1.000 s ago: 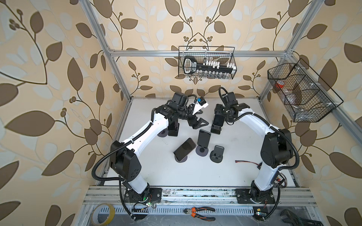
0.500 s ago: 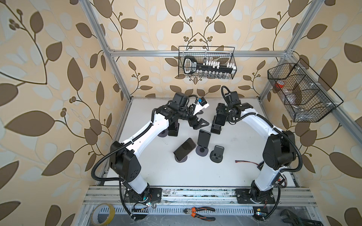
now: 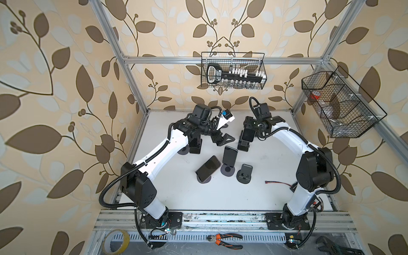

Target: Remove the phone from the phone stand

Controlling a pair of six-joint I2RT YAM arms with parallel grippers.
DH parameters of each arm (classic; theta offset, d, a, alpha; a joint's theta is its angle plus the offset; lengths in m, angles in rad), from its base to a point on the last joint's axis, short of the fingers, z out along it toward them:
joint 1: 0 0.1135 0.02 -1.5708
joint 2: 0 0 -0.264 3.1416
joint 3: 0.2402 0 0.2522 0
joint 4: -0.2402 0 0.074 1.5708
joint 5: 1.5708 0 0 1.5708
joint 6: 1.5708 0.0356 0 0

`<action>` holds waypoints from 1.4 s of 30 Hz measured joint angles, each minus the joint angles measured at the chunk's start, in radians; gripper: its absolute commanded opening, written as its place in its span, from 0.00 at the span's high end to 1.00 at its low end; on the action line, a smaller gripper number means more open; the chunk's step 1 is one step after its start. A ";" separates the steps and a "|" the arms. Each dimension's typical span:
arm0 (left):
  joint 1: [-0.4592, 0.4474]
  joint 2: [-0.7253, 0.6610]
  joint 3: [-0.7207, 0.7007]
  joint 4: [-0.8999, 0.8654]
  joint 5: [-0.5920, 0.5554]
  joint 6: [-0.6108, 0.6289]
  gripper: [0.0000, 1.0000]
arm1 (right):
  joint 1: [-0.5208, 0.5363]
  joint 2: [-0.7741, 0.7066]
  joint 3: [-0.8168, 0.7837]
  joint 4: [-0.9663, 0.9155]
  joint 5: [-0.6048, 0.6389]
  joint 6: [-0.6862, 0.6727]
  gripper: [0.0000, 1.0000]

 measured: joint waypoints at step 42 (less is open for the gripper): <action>-0.001 -0.077 -0.031 -0.013 -0.005 0.009 0.11 | -0.003 -0.006 0.005 -0.036 -0.023 -0.022 0.35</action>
